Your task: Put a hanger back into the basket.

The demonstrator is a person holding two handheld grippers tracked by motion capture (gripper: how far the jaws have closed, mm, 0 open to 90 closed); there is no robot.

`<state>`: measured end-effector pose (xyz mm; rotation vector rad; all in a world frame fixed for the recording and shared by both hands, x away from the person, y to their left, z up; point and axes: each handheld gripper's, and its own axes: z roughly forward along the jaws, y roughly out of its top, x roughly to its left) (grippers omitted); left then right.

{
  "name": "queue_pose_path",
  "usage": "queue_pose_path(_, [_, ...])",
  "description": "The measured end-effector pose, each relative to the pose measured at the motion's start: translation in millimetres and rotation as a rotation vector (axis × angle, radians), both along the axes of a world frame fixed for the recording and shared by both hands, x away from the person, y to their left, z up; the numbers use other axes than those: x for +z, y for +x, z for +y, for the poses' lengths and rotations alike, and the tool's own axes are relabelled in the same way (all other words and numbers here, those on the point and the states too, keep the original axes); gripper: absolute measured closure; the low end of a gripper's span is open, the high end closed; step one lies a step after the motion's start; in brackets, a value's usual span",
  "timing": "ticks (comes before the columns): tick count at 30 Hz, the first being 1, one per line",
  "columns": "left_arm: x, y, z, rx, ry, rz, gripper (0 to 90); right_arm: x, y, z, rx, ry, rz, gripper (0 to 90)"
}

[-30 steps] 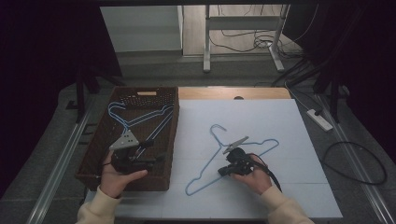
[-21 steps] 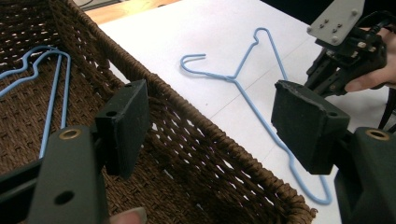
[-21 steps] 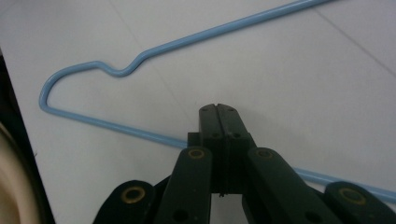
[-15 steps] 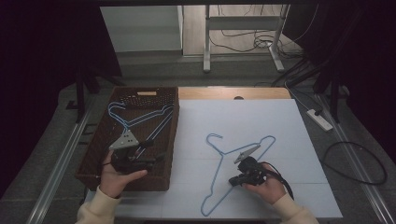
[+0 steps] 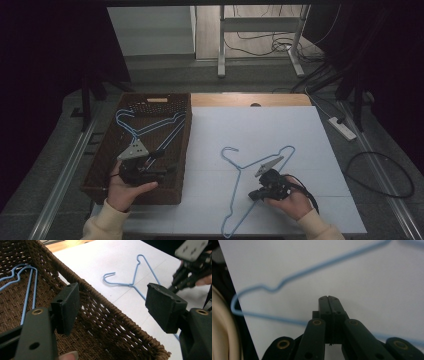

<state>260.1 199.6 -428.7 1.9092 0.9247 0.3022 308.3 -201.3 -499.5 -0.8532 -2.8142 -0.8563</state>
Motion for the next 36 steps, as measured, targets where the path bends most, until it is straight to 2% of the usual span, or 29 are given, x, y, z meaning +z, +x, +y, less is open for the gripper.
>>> queue_pose_path(3, [-0.1, 0.0, -0.9, 0.0, 0.002, 0.0, 28.4, 11.5, 10.8, 4.6, -0.036, 0.03, -0.071, 90.0])
queue_pose_path(6, [0.8, 0.1, -1.8, -0.002, 0.003, -0.004, 28.4, 19.3, 30.3, 15.0, -0.075, 0.052, -0.143, 89.8])
queue_pose_path(7, [1.1, 0.2, -1.7, -0.002, 0.001, -0.005, 28.4, 19.7, 38.3, 19.5, -0.087, 0.06, -0.16, 84.2])
queue_pose_path(9, [1.2, 0.4, -1.4, -0.001, 0.001, -0.007, 28.4, 18.5, 52.3, 28.1, -0.116, 0.053, -0.17, 67.9])
queue_pose_path(11, [0.8, 0.7, -1.0, 0.0, -0.001, -0.008, 28.4, 15.3, 65.4, 36.8, -0.133, 0.04, -0.174, 59.8])
queue_pose_path(13, [0.2, 1.0, -0.4, 0.0, 0.0, -0.007, 28.4, 11.6, 75.9, 45.8, -0.138, 0.002, -0.181, 54.3])
queue_pose_path(17, [0.1, 1.3, 0.7, 0.002, -0.001, -0.007, 28.4, 4.8, 89.3, 61.0, -0.122, -0.054, -0.176, 53.3])
queue_pose_path(24, [0.7, 1.0, 0.3, 0.001, -0.002, -0.012, 28.3, -4.5, 100.4, 82.7, -0.094, -0.12, -0.152, 55.1])
queue_pose_path(29, [0.5, 1.2, 0.2, 0.0, -0.002, -0.012, 28.3, -7.9, 106.6, 92.5, -0.077, -0.155, -0.137, 65.0])
queue_pose_path(32, [0.4, 1.3, 0.4, 0.0, -0.002, -0.012, 28.3, -6.5, 108.6, 96.3, -0.068, -0.195, -0.153, 76.0])
queue_pose_path(34, [0.3, 1.2, 0.0, -0.001, -0.001, -0.013, 28.3, -6.0, 108.5, 98.8, -0.042, -0.202, -0.145, 85.5])
queue_pose_path(36, [0.0, 1.2, -0.7, -0.002, -0.001, -0.012, 28.3, -5.4, 106.1, 102.1, -0.024, -0.227, -0.163, 86.3])
